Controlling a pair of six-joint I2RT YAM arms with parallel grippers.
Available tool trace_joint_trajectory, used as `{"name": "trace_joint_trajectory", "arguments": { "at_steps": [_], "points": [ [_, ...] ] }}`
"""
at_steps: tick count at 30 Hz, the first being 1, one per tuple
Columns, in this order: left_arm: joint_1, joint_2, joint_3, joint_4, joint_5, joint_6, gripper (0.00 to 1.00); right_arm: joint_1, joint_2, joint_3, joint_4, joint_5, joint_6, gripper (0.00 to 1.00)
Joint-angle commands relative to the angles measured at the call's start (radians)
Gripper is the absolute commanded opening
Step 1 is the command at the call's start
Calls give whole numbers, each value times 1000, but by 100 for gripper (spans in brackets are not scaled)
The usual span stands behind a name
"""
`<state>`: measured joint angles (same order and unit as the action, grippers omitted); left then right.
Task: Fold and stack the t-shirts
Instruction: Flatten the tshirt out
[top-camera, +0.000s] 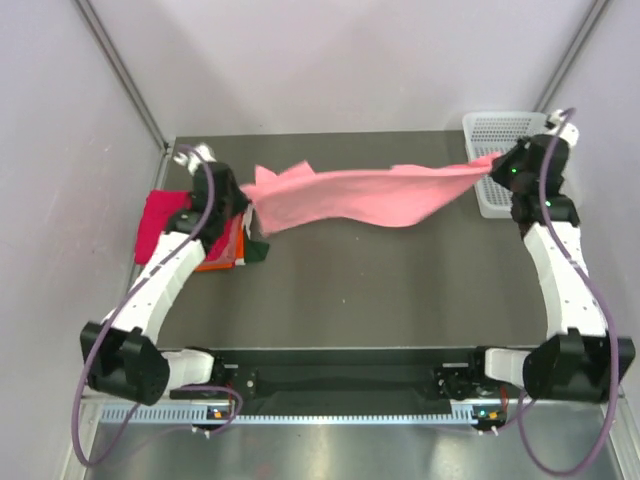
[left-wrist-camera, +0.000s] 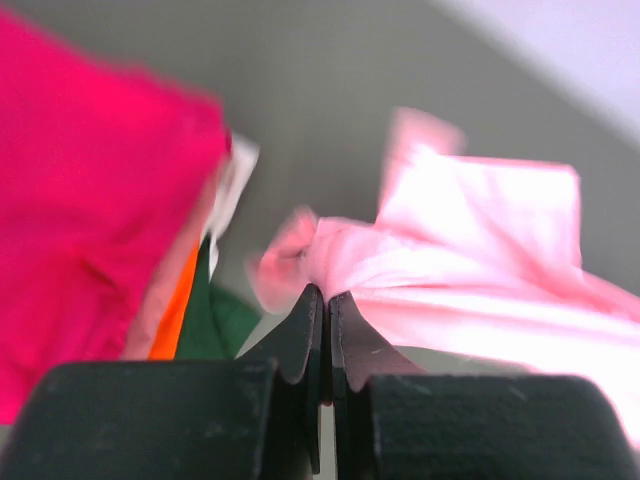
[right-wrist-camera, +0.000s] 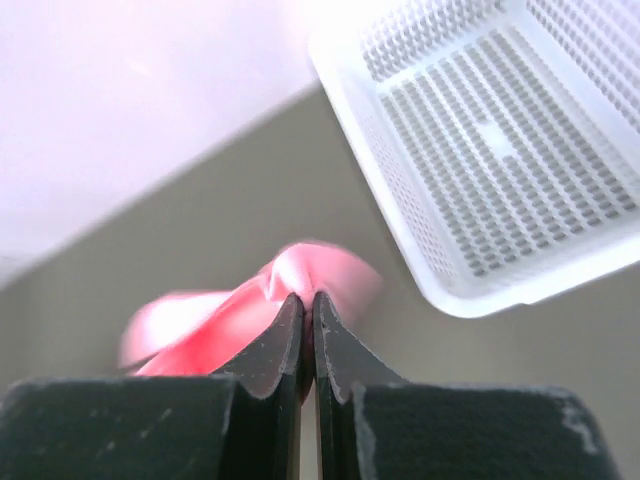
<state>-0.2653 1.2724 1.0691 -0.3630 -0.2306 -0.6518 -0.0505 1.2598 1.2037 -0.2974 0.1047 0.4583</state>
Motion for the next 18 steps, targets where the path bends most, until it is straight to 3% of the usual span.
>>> {"name": "trace_joint_trajectory", "arguments": {
  "at_steps": [1,2,5,7,10,14,18],
  "points": [
    [44,-52,214,-138,-29,49,0,-38,-56,26,-8,-150,88,0],
    [49,-33,353,-218,-29,46,0,-58,-47,51,-22,-178,101,0],
    [49,21,571,-290,-4,40,0,-66,-62,138,-69,-226,108,0],
    [49,12,624,-313,26,38,0,-68,-121,145,-78,-212,103,0],
    [49,-57,597,-303,48,43,0,-69,-210,96,-82,-192,85,0],
    [49,-159,426,-268,76,31,0,-69,-298,-12,-75,-189,83,0],
    [49,-231,385,-260,96,15,0,-69,-384,-75,-77,-184,77,0]
  ]
}}
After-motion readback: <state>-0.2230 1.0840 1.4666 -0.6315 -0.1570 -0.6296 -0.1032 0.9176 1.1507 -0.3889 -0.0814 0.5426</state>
